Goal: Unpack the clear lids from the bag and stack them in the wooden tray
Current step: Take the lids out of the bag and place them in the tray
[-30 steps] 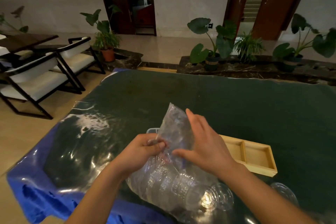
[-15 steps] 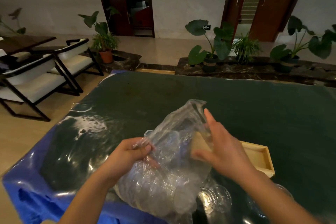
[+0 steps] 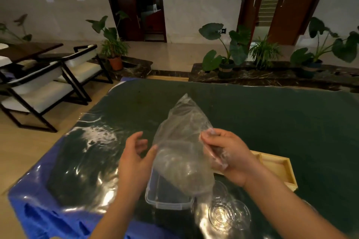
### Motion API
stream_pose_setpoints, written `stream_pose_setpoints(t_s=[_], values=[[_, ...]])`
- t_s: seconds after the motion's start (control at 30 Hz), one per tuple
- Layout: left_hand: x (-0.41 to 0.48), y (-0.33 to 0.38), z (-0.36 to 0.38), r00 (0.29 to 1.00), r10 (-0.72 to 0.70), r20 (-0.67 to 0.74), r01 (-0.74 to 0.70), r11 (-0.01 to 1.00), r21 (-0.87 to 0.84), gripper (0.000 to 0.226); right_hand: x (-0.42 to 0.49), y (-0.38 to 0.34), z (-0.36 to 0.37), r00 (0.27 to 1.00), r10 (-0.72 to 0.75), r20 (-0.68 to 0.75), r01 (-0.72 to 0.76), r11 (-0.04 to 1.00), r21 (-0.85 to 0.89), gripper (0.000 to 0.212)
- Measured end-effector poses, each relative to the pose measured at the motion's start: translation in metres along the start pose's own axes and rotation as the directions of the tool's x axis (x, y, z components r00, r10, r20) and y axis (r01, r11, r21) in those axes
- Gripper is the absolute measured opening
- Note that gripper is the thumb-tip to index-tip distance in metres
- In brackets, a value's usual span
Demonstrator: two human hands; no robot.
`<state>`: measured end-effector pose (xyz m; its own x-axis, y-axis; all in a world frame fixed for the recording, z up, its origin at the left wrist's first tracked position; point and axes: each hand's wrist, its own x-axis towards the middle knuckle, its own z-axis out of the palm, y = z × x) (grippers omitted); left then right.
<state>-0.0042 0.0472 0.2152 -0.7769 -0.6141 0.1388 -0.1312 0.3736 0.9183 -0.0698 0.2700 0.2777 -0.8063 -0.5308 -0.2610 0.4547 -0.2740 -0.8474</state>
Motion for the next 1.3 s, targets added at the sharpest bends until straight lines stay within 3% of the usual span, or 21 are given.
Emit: stream_pose_setpoints(t_s=[0.07,0.1,0.2,0.23,0.3,0.4,0.5,0.6,0.67,0.8,0.87,0.93,0.97,1.0,1.13,1.27,1.3], values=[[-0.016,0.003,0.005,0.975,0.148,-0.163,-0.152,0.988,-0.008,0.039,0.004,0.011,0.015,0.999,0.024,0.028,-0.028,0.991,0.134,0.008],[-0.026,0.007,0.009,0.973,0.194,-0.128,-0.206,0.974,-0.092,0.034,0.004,0.016,0.023,0.998,0.028,0.05,-0.037,0.983,0.18,0.008],[-0.045,0.029,0.032,0.945,0.194,0.265,-0.074,0.911,-0.405,0.033,0.006,0.026,0.035,0.996,0.017,0.086,-0.029,0.989,0.146,0.009],[-0.047,0.034,0.039,0.932,0.17,0.322,-0.006,0.892,-0.452,0.026,0.005,0.027,0.036,0.997,0.019,0.078,-0.027,0.994,0.109,0.013],[-0.046,0.039,0.043,0.952,0.128,0.279,0.01,0.896,-0.444,0.011,0.004,0.023,0.029,1.0,-0.012,0.015,0.012,1.0,0.004,0.022],[-0.04,0.031,0.03,0.97,0.127,0.205,-0.041,0.924,-0.38,0.024,0.003,0.01,0.002,0.964,-0.196,-0.181,0.159,0.966,-0.202,0.019],[-0.036,0.026,0.019,0.978,0.086,0.19,0.002,0.906,-0.424,0.031,-0.002,0.006,-0.02,0.934,-0.217,-0.283,0.165,0.967,-0.195,0.031],[-0.038,0.03,0.019,0.966,0.105,0.237,0.02,0.881,-0.473,0.039,-0.008,0.009,-0.02,0.957,-0.19,-0.221,0.131,0.958,-0.256,0.025],[-0.039,0.031,0.019,0.958,0.102,0.268,0.055,0.852,-0.521,0.039,-0.006,0.006,-0.017,0.939,-0.255,-0.229,0.155,0.912,-0.38,0.016],[-0.042,0.029,0.012,0.93,0.047,0.365,0.2,0.767,-0.61,0.013,0.003,-0.01,-0.011,0.862,-0.394,-0.32,0.221,0.858,-0.463,0.013],[-0.04,0.033,0.012,0.898,0.009,0.439,0.276,0.765,-0.582,0.039,0.006,-0.01,0.003,0.899,-0.395,-0.191,0.25,0.819,-0.516,0.01],[-0.033,0.038,0.016,0.909,-0.066,0.411,0.272,0.841,-0.467,0.044,0.006,-0.009,0.017,0.929,-0.369,-0.027,0.274,0.737,-0.618,0.013],[-0.029,0.04,0.016,0.936,-0.077,0.344,0.219,0.893,-0.393,0.032,0.007,-0.012,0.021,0.931,-0.364,0.009,0.279,0.695,-0.663,0.014],[-0.025,0.042,0.016,0.963,-0.078,0.259,0.168,0.924,-0.344,0.013,0.008,-0.018,0.021,0.923,-0.386,0.001,0.277,0.661,-0.697,0.015],[-0.019,0.028,0.003,0.984,-0.179,0.013,0.171,0.915,-0.365,0.023,0.008,-0.046,-0.001,0.803,-0.556,-0.213,0.178,0.566,-0.805,0.014],[-0.021,0.03,0.004,0.986,-0.155,0.064,0.167,0.91,-0.379,0.024,0.006,-0.046,-0.007,0.852,-0.486,-0.193,0.151,0.582,-0.799,0.007],[-0.021,0.032,0.007,0.984,-0.163,0.067,0.176,0.899,-0.4,0.027,0.004,-0.046,-0.005,0.873,-0.454,-0.18,0.148,0.597,-0.789,0.015]])
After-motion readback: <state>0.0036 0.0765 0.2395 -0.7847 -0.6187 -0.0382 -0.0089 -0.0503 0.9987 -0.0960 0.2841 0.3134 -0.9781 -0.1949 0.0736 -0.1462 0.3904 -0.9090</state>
